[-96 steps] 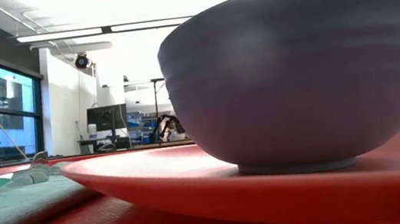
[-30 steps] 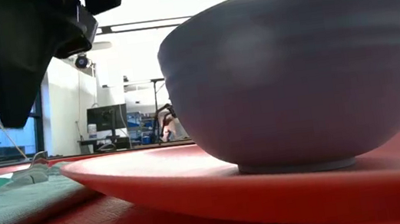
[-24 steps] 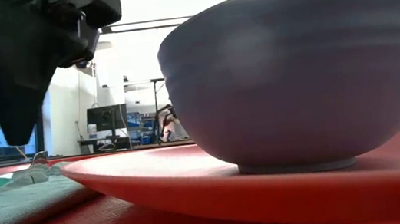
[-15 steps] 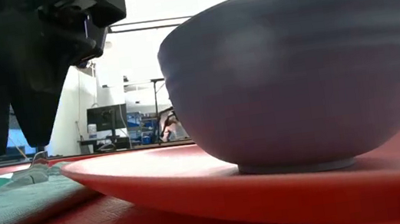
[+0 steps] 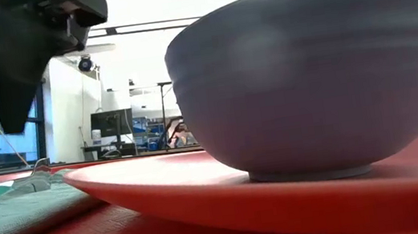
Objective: Set up tray
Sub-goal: Put the blue patterned fork on the blue napkin
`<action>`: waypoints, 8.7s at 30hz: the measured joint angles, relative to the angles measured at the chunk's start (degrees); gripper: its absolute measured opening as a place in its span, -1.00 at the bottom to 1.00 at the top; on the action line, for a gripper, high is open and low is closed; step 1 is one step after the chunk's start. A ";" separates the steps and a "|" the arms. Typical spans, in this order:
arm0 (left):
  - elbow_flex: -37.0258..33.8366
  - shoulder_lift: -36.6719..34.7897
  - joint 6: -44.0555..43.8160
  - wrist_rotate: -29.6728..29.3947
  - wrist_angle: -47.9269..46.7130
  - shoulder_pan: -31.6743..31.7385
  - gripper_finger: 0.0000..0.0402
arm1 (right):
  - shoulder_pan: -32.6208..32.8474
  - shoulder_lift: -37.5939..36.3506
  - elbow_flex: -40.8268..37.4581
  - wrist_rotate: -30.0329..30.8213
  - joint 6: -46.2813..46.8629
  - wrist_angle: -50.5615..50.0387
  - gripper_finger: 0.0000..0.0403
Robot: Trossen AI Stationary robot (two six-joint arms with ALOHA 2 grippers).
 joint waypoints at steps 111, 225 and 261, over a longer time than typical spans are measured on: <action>-1.09 2.31 12.16 -4.51 -4.45 8.61 -0.50 | -0.02 0.00 0.00 0.63 -0.42 4.48 -0.41; -0.35 5.73 22.65 8.48 4.50 7.76 -0.01 | -0.02 0.07 -0.01 0.19 -2.80 4.34 -0.41; -2.34 5.71 23.70 8.04 5.98 7.76 -0.58 | -0.02 0.07 -0.02 0.45 -2.98 4.39 -0.41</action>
